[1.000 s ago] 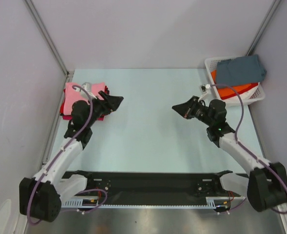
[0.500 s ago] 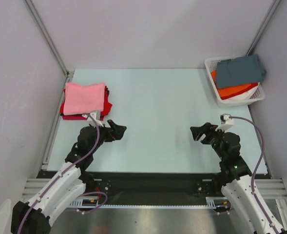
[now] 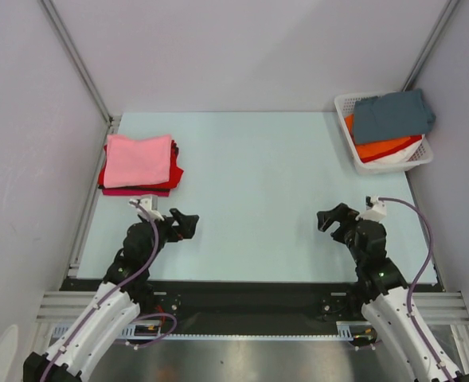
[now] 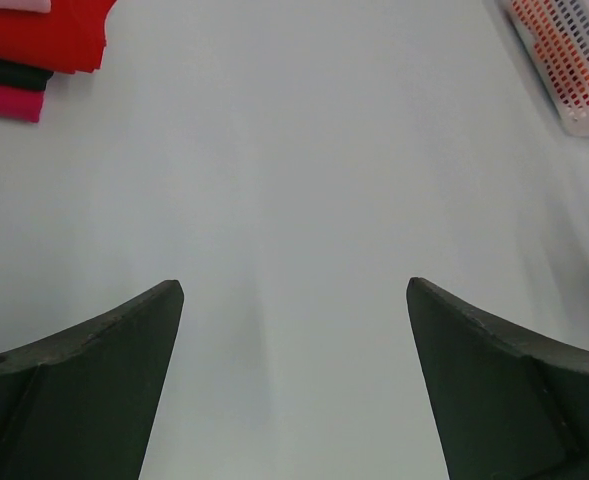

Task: Fold and stack the t-shirts
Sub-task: Reset both grippers

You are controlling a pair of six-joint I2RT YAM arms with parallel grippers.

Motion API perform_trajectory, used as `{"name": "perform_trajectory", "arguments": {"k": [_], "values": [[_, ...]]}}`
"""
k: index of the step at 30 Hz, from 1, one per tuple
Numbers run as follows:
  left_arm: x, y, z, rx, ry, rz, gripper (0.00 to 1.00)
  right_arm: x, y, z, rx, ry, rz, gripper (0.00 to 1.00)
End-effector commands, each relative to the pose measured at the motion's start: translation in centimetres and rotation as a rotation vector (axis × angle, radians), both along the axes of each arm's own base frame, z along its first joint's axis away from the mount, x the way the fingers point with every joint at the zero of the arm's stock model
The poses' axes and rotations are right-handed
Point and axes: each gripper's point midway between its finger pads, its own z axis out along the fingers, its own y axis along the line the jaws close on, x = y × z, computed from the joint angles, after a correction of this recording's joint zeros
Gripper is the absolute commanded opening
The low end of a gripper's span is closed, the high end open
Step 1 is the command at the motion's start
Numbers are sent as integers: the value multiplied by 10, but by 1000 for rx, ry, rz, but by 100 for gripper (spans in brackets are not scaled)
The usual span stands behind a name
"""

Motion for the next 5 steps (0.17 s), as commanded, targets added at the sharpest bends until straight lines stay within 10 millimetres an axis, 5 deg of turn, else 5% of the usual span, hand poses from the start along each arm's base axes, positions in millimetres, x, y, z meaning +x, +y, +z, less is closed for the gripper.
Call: {"name": "perform_trajectory", "arguments": {"k": [1,5], "values": [[5,-1,6,10,-28,0,100,6,-3,7,17,-27,-36,99],[7,-4,2,25,5,-10,100,6,-4,10,13,-40,-43,100]]}}
